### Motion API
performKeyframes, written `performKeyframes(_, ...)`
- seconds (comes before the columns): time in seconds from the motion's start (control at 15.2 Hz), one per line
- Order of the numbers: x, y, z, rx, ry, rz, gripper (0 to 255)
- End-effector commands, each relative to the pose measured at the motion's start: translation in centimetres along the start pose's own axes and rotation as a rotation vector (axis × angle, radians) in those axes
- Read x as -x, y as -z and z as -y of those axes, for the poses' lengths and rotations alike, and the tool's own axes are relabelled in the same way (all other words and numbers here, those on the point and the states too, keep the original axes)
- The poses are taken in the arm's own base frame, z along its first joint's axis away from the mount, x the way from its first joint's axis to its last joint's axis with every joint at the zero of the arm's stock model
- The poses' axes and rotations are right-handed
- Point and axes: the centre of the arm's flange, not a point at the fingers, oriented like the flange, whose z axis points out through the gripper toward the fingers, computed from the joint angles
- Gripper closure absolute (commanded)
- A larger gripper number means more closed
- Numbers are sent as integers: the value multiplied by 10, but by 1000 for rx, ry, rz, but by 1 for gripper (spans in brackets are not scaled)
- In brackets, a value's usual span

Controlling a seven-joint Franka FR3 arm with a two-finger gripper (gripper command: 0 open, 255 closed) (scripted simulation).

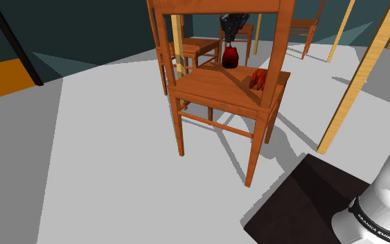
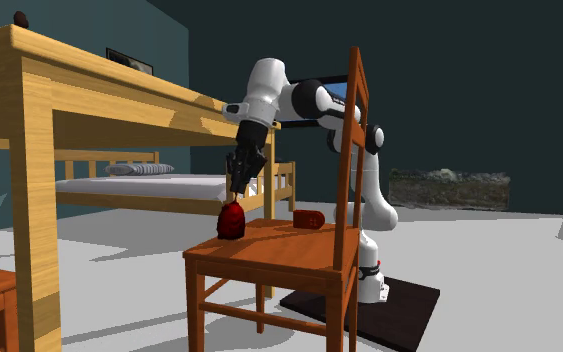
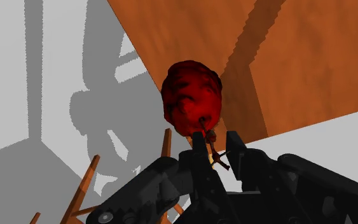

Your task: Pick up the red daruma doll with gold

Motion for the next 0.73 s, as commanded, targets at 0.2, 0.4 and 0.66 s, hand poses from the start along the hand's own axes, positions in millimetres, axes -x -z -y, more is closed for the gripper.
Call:
performKeyframes(0.2, -7, 22, -1, 0, 0, 1, 255)
performKeyframes(0.4, -12, 37, -2, 0, 0, 1, 255)
performKeyframes(0.66, -18, 58, -3, 0, 0, 1, 255)
